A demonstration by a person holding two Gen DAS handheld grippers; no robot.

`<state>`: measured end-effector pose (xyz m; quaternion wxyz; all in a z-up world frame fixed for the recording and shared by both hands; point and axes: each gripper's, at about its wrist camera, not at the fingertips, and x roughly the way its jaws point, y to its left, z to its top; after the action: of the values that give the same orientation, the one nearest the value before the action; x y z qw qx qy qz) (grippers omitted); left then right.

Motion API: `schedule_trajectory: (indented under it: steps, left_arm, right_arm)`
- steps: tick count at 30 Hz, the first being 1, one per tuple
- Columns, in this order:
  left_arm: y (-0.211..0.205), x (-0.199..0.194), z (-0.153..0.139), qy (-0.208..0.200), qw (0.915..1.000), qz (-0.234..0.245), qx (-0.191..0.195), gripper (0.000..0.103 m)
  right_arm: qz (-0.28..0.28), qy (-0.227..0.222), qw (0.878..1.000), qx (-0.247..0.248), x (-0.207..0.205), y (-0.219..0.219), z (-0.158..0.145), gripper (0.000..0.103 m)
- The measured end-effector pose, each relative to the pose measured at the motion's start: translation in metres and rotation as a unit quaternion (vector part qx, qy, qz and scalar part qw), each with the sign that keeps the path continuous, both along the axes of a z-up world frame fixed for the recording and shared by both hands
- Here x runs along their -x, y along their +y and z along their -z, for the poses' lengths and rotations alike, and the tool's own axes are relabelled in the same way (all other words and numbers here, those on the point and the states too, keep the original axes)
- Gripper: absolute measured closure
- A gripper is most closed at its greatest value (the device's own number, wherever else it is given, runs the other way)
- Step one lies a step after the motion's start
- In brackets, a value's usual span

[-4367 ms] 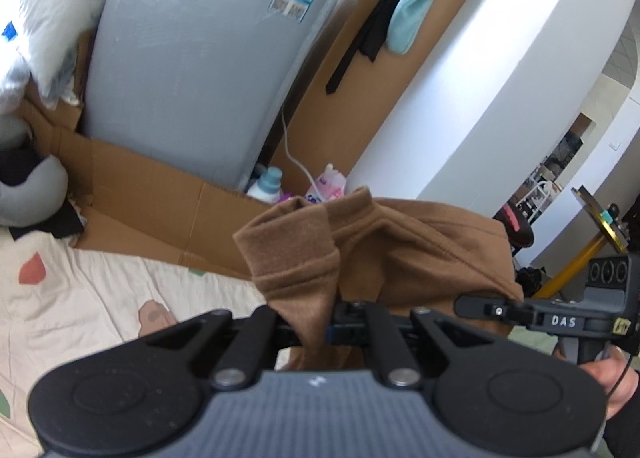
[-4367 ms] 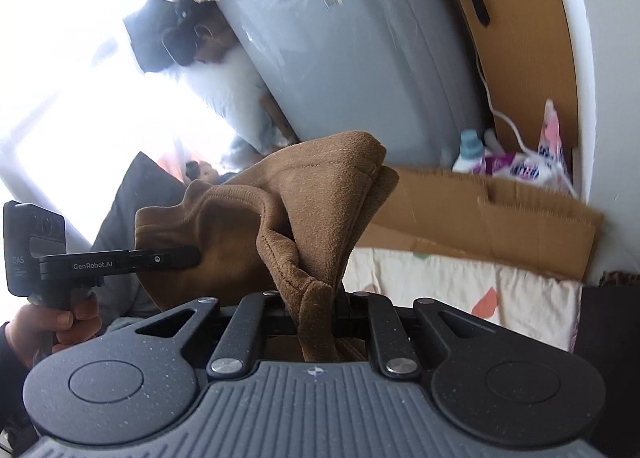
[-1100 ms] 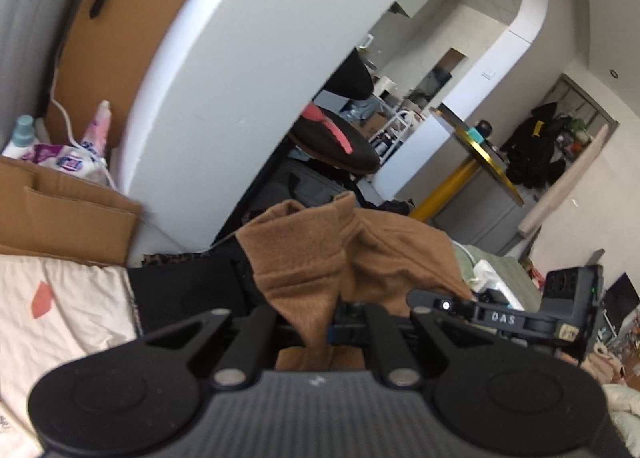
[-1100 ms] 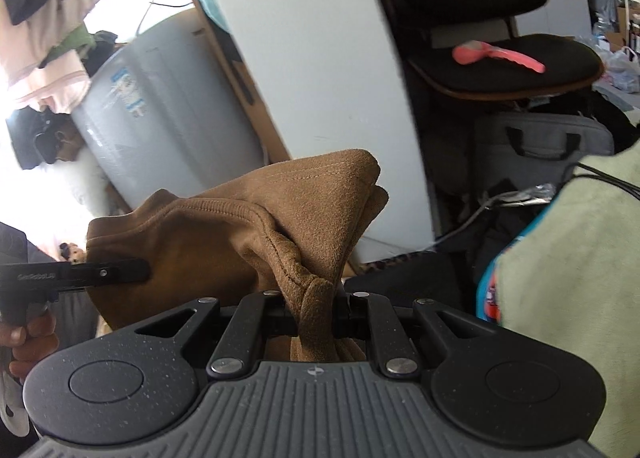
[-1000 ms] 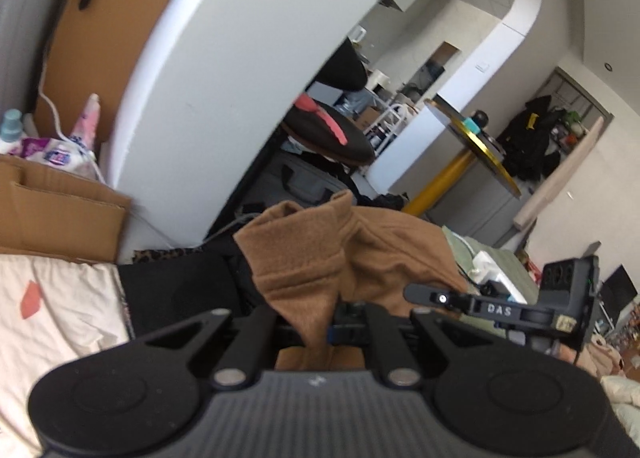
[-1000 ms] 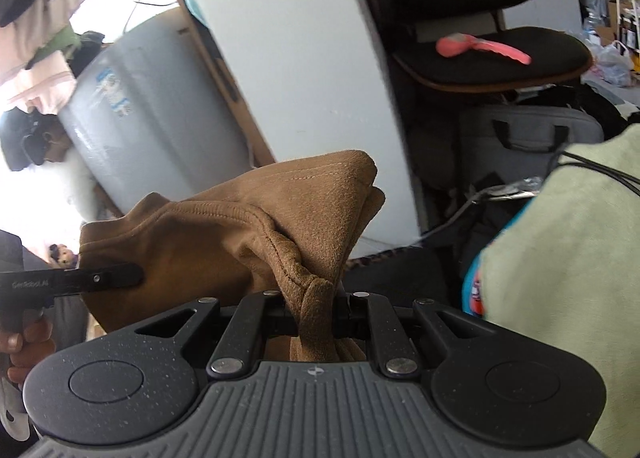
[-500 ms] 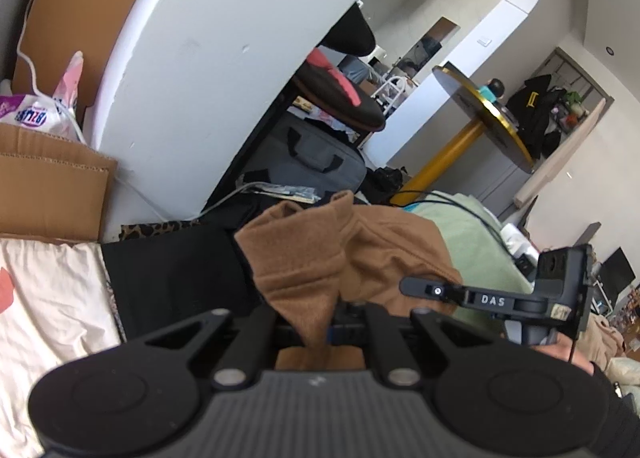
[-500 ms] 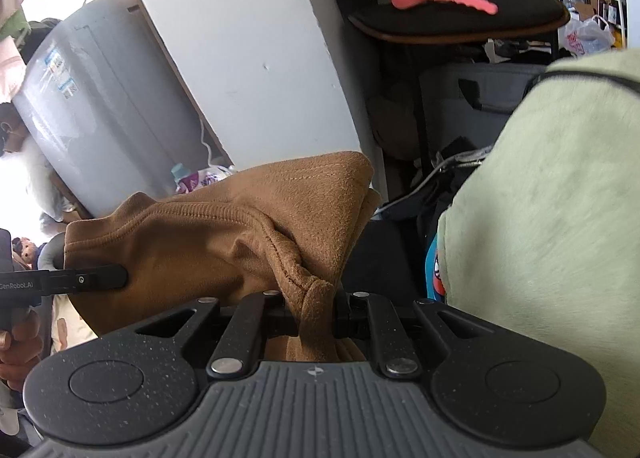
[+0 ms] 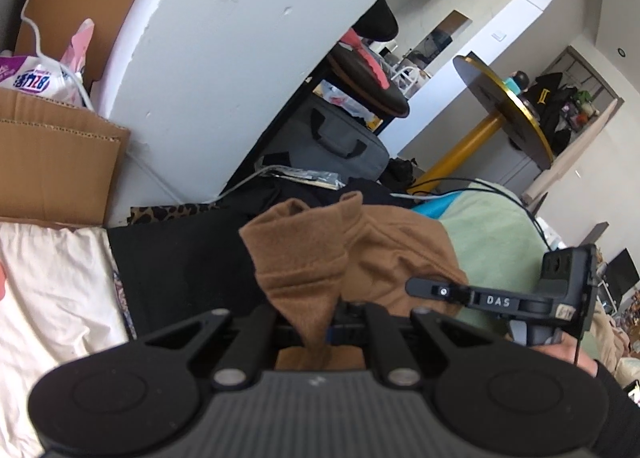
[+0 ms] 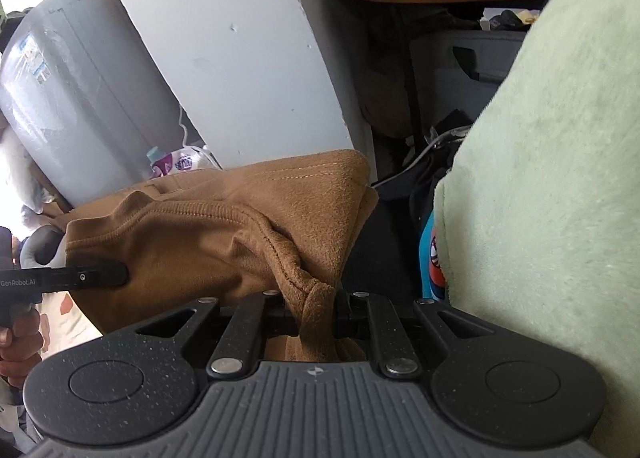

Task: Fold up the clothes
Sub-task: 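Lower the held shirt with both tools toward the dark clothes pile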

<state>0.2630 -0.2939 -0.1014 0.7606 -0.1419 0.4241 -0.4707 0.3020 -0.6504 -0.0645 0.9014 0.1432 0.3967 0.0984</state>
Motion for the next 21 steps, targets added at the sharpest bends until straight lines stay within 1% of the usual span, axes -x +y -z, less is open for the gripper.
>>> schedule_trajectory:
  steps: [6, 13, 21]
  left_arm:
    - [-0.005, -0.012, 0.015, 0.004, 1.0, 0.0, -0.004, 0.098]
    - [-0.01, -0.031, 0.02, 0.003, 1.0, -0.001, -0.002, 0.098]
    - [-0.024, -0.062, 0.034, 0.002, 0.9999, -0.004, -0.015, 0.098]
  right_arm:
    - [0.001, 0.007, 1.0, 0.004, -0.012, 0.0, 0.014, 0.092]
    - [0.004, 0.009, 1.0, 0.006, -0.029, 0.0, 0.022, 0.092]
    - [0.007, 0.025, 0.999, 0.019, -0.06, -0.002, 0.035, 0.092]
